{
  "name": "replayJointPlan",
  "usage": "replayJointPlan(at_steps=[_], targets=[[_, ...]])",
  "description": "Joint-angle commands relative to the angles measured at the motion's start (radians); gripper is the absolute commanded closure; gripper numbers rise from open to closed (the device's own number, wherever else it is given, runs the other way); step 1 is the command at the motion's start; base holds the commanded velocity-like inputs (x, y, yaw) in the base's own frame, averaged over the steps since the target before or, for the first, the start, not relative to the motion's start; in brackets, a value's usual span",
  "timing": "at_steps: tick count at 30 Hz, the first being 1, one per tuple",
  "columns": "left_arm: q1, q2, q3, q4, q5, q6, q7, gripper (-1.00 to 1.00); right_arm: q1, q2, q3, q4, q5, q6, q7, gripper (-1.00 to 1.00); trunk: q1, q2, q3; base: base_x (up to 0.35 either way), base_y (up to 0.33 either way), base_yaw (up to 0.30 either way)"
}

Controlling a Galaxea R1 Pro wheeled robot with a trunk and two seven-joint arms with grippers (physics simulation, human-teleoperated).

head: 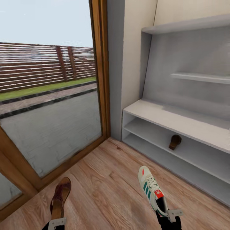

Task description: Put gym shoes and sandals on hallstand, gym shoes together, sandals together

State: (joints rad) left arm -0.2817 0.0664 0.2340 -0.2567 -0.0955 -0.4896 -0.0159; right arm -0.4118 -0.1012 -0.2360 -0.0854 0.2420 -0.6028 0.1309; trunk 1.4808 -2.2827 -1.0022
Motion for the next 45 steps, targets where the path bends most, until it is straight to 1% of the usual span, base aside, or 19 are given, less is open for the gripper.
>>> replayJointPlan(at_steps=[1, 6, 36, 45], targets=[[-0.001, 0.000, 0.008, 0.000, -0.013, -0.003, 0.000, 1.00, -0.001, 0.000, -0.009, 0.001, 0.007, -0.003, 0.004, 1.00, 0.000, 0.000, 0.000, 0.278, 0.159, -0.263], [0.001, 0.000, 0.008, 0.001, -0.013, -0.003, -0.001, 1.00, -0.001, 0.000, -0.009, 0.001, 0.007, -0.003, 0.004, 1.00, 0.000, 0.000, 0.002, 0.115, 0.053, -0.263], [0.001, 0.000, 0.008, 0.000, -0.013, -0.003, -0.001, 1.00, -0.001, 0.000, -0.009, 0.001, 0.007, -0.003, 0.004, 1.00, 0.000, 0.000, 0.014, 0.003, 0.002, -0.263], [0.001, 0.000, 0.006, 0.000, -0.015, -0.003, -0.001, 1.00, -0.001, 0.000, -0.009, 0.001, 0.007, -0.003, 0.004, 1.00, 0.000, 0.000, 0.018, 0.080, 0.246, -0.263]])
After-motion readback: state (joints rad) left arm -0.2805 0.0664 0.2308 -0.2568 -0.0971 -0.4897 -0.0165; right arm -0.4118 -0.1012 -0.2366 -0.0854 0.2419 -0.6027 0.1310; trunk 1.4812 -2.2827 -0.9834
